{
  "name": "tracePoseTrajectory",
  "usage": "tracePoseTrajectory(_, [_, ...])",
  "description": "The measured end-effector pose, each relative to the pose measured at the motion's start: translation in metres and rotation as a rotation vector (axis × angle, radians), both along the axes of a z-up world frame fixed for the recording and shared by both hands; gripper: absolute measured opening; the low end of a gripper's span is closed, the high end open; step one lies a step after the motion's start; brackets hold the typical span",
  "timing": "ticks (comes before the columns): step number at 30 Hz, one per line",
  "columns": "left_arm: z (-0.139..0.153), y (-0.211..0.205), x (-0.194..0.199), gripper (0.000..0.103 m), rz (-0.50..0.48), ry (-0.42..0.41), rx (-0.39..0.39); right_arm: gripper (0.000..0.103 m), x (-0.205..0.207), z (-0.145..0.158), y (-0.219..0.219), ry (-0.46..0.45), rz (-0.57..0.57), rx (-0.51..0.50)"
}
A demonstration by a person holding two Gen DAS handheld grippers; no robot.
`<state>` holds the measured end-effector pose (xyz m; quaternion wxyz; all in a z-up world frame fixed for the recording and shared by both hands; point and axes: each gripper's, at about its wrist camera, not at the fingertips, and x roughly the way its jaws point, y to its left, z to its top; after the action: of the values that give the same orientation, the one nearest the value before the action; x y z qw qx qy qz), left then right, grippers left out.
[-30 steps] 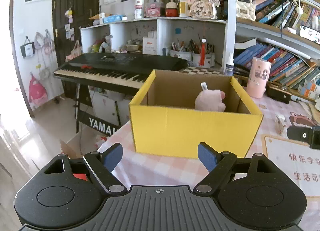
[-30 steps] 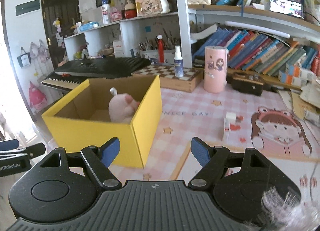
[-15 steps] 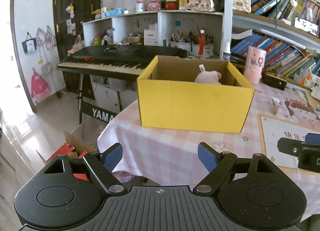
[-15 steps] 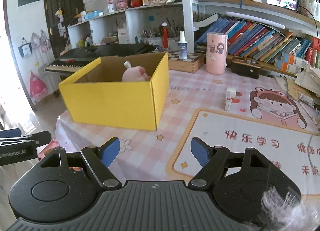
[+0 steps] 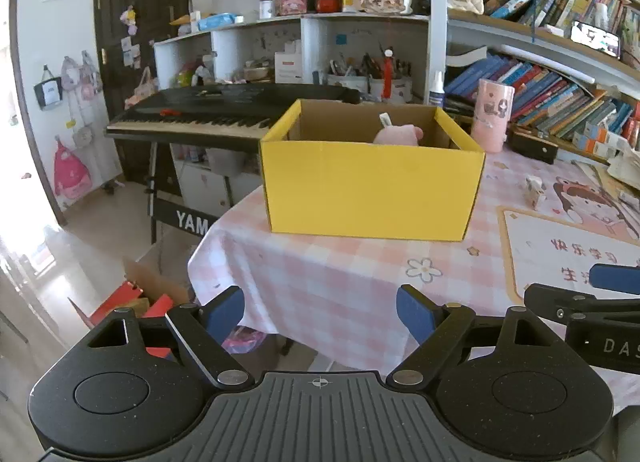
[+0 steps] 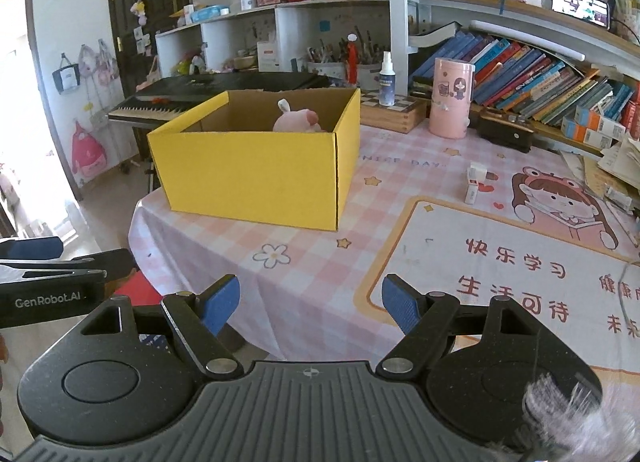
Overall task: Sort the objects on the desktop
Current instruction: 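Withdraw both open tools from the yellow box back over the desk mat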
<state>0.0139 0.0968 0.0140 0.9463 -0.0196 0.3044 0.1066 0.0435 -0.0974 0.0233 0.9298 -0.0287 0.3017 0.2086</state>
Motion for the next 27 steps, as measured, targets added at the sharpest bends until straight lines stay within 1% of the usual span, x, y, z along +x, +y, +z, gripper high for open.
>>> tracePoseTrajectory(5, [-0.003, -0.005, -0.001, 0.086, -0.029, 0.014, -0.002, 0.077, -0.006, -0.003, -0.003, 0.007, -0.018, -0.003])
tracePoseTrajectory(12, [-0.007, -0.015, 0.001, 0.086, -0.092, 0.034, -0.009, 0.077, -0.009, -0.006, -0.014, 0.031, -0.088, -0.008])
tracePoseTrajectory(27, [-0.012, -0.038, 0.021, 0.086, -0.213, 0.052, -0.014, 0.077, -0.008, -0.011, -0.038, 0.056, -0.195, -0.009])
